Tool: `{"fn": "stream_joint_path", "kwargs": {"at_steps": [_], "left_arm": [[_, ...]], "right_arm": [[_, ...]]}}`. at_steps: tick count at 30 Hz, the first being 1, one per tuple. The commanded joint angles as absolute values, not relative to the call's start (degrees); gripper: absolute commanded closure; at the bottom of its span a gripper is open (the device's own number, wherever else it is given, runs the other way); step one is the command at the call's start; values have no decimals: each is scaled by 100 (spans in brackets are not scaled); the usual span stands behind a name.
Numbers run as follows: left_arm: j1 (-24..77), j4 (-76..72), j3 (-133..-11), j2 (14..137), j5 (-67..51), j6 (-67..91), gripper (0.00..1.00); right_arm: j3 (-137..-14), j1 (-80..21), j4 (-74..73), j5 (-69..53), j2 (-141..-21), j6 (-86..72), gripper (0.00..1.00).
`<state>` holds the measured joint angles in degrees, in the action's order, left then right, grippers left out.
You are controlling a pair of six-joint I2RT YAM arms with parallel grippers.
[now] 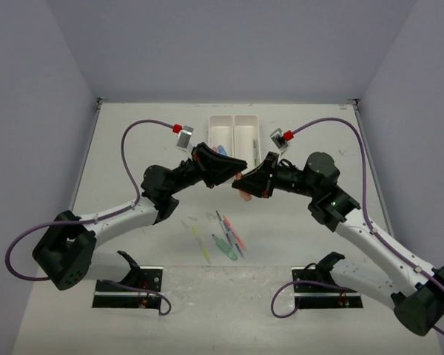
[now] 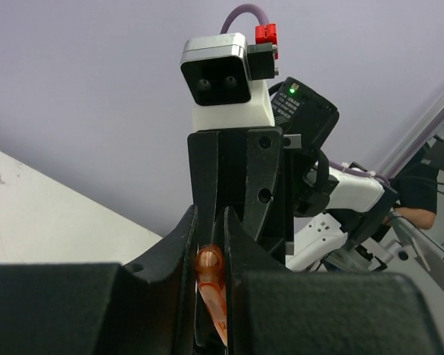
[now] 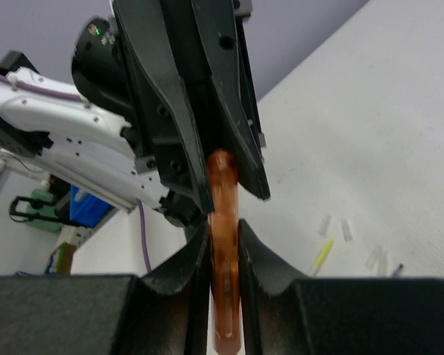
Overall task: Sort the stationery into containers
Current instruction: Close the pen cap on the pen.
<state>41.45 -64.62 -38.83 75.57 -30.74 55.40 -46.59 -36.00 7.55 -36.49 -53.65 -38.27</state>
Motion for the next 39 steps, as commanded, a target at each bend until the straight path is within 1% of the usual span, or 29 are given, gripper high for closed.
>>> {"fn": "stream_joint_path", "kwargs": {"at_steps": [1, 4, 7, 12, 17, 20, 24, 27, 31, 33, 36, 37, 38, 39], "left_arm": [[4561, -6073, -3333, 8029, -3600, 5625, 100], [4559, -5968, -3261, 7995, -3498, 5608, 100], [4558, -5898, -3301, 7925, -3402, 5585, 100], [4579, -5748, -3489, 7901, -3577, 5441, 100], [4850, -5476, -3470, 7975, -3449, 5214, 100], [5095, -5480, -3230, 7988, -3232, 5148, 100], [5158, -5622, -2961, 7986, -3108, 5237, 100], [5069, -5149, -2973, 7628, -2839, 5111, 100], [4969, -4289, -3296, 7030, -2402, 4632, 100], [4941, -4026, -3462, 6916, -2331, 4551, 100], [4905, -3728, -3787, 6803, -2303, 4328, 100], [4858, -3596, -3875, 6757, -2258, 4296, 100], [4825, -3589, -3882, 6727, -2241, 4280, 100], [4728, -3524, -3947, 6668, -2241, 4280, 100]], "right_arm": [[-5484, -3643, 2894, -3879, -5541, -4047, 100], [-5374, -3639, 2878, -3764, -5403, -3931, 100], [-5359, -3642, 2518, -3671, -5344, -3725, 100], [-5264, -3639, 2487, -3498, -5212, -3595, 100], [-5933, -3484, 2281, -3368, -5583, -3682, 100], [-6774, -3414, 2070, -3307, -5994, -3721, 100], [-7170, -3402, 1961, -3231, -6303, -3779, 100], [-6929, -3401, 2049, -3687, -6320, -3846, 100], [-5986, -3401, 2142, -3593, -5988, -3804, 100], [-5866, -3401, 2138, -3572, -5842, -3764, 100], [-5652, -3401, 1931, -3489, -5644, -3602, 90], [-5651, -3401, 1681, -3491, -5556, -3543, 67], [-5651, -3401, 1660, -3510, -5552, -3535, 53], [-5645, -3401, 1455, -3548, -5519, -3460, 45]]}}
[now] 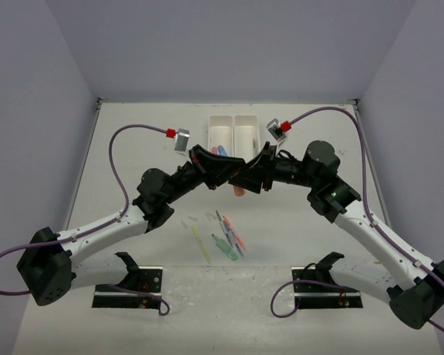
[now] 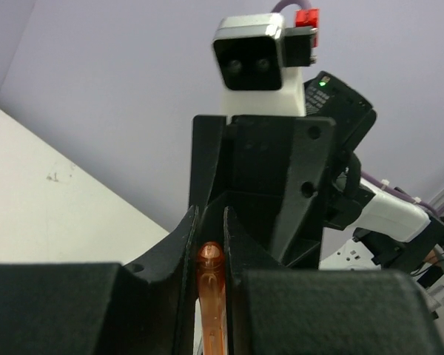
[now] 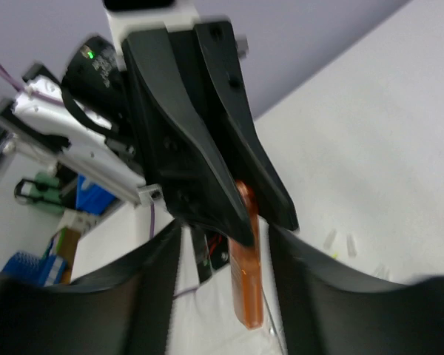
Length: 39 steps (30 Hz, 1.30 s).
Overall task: Sort the stationery into containers
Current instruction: Close the pen cap on the pen, then place the pen in the storage box.
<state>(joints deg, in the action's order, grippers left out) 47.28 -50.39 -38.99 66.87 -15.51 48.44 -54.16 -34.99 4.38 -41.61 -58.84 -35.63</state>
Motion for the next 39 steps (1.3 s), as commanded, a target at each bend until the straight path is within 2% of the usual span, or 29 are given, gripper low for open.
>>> {"fn": "stream_joint_path", "kwargs": {"at_steps": [1, 7, 15, 17, 20, 22, 24, 28, 39], "left_arm": [[4656, -3476, -3998, 6612, -2248, 4280, 100], [4278, -3310, -4258, 6401, -2447, 4285, 100], [4165, -3001, -4545, 6228, -2567, 4066, 100], [4122, -2691, -4737, 6243, -2271, 3826, 100], [4041, -1769, -5182, 6529, -1534, 3427, 100], [3919, -1200, -5606, 6869, -960, 3178, 100], [3750, -861, -6002, 7112, -673, 3041, 100], [3369, -414, -7078, 8543, 25, 2628, 100], [2716, 82, -9674, 11676, 385, 2346, 100]], "right_arm": [[-5636, -3401, 1255, -3564, -5495, -3381, 41], [-5261, -3401, 855, -3549, -5278, -3104, 39], [-4782, -3393, 503, -3184, -4953, -2702, 29], [-4722, -3393, 293, -2660, -4824, -2689, 29], [-4738, -3393, -410, -1091, -4446, -2801, 28], [-4748, -3393, -857, -151, -4086, -3000, 28], [-4702, -3393, -1029, 281, -3857, -3134, 27], [-4645, -3393, -1521, 717, -3222, -3210, 27], [-4716, -3393, -2113, 245, -2855, -3108, 26]]}}
